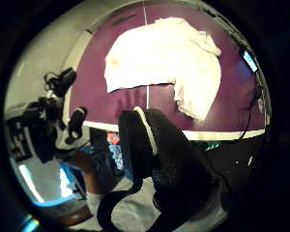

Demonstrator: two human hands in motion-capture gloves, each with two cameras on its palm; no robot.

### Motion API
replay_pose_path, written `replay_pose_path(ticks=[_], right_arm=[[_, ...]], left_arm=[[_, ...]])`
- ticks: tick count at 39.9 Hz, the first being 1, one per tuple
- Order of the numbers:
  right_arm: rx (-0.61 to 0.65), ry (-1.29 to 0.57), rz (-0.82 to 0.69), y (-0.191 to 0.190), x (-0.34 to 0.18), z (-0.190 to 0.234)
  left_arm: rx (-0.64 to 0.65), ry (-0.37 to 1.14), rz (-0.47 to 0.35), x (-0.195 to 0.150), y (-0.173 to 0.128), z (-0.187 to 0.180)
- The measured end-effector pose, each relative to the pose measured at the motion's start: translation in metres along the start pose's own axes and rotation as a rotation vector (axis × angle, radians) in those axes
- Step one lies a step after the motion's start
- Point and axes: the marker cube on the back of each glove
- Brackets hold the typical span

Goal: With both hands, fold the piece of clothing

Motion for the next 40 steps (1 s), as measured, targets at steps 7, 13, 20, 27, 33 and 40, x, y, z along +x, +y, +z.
replay_pose_path(ticks=[7, 13, 20, 27, 33, 40], right_arm=[[0.001, 0.015, -0.004, 0.002, 0.000, -0.001], [0.032, 0.044, -0.001, -0.006, 0.002, 0.007], [-0.016, 0.017, 0.009, 0.010, 0.007, 0.009], [-0.130, -0.053, -0.001, -0.010, 0.009, 0.058], [-0.291, -0.153, -0.064, -0.007, -0.004, 0.079], [-0.337, -0.233, -0.026, 0.001, 0.004, 0.081]], left_arm=[[-0.004, -0.025, -0.004, -0.001, 0.004, -0.003], [0.020, -0.032, 0.002, -0.001, -0.003, 0.005], [0.008, -0.023, 0.002, 0.000, -0.004, 0.022], [-0.053, -0.022, -0.029, -0.007, -0.020, 0.071], [-0.357, 0.233, 0.131, 0.021, 0.017, 0.053], [-0.217, 0.029, 0.086, 0.014, 0.009, 0.074]])
